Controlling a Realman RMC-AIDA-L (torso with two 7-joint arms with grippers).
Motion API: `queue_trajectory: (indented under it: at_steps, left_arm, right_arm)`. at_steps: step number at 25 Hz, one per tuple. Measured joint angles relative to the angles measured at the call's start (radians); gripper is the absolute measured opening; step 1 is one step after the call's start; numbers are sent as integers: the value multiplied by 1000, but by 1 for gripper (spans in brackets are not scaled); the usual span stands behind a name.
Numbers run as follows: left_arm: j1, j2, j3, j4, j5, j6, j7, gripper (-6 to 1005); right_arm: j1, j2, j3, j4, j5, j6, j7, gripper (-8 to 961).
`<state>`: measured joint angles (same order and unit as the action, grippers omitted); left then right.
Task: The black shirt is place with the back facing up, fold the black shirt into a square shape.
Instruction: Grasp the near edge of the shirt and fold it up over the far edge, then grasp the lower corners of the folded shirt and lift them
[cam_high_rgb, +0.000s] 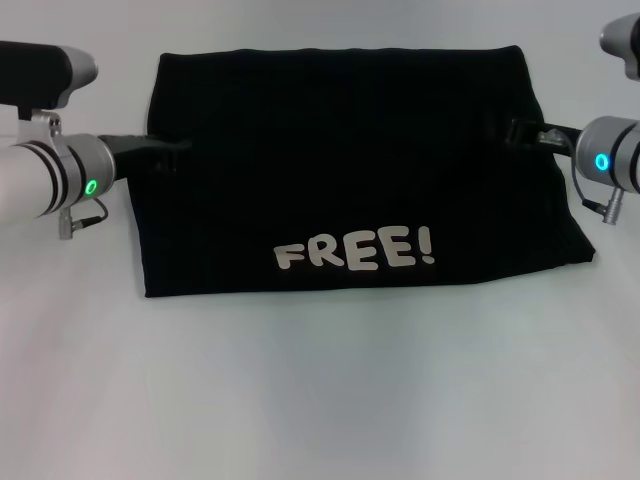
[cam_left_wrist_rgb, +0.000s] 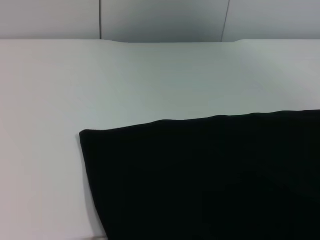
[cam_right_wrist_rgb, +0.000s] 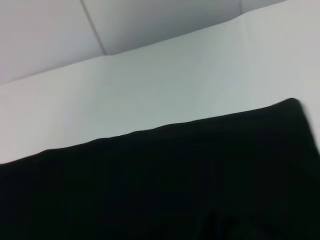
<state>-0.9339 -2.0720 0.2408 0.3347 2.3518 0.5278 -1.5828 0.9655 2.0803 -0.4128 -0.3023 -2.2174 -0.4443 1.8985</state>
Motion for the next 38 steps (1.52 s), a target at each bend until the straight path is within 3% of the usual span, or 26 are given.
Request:
queue_trajectory:
  at_steps: [1, 4, 8, 14, 24, 30, 38]
  left_arm:
    - [0, 0, 0, 0, 0, 1, 0, 381]
    - [3, 0, 0, 9, -2, 10, -6, 477]
    - [23, -5, 0, 72, -2, 113, -41, 615]
    - [107, -15, -3, 240, -52, 425, -113, 785]
    - [288, 38, 39, 420, -47, 756, -358, 772]
    - [374, 28, 90, 465, -27, 793, -464, 769]
    - [381, 12, 149, 403, 10, 753, -482, 765]
  right_arm:
    - [-6, 2, 0, -8, 13, -1, -10, 307]
    - [-33, 4, 0, -32, 80, -35, -63, 555]
    - [-84, -12, 0, -60, 190, -176, -117, 588]
    - [-173, -67, 0, -83, 251, -406, -116, 638]
    - [-272, -152, -68, -85, 216, -669, -89, 644]
    - [-302, -164, -115, -99, 216, -746, -88, 645]
    - [-318, -175, -125, -111, 217, -765, -88, 645]
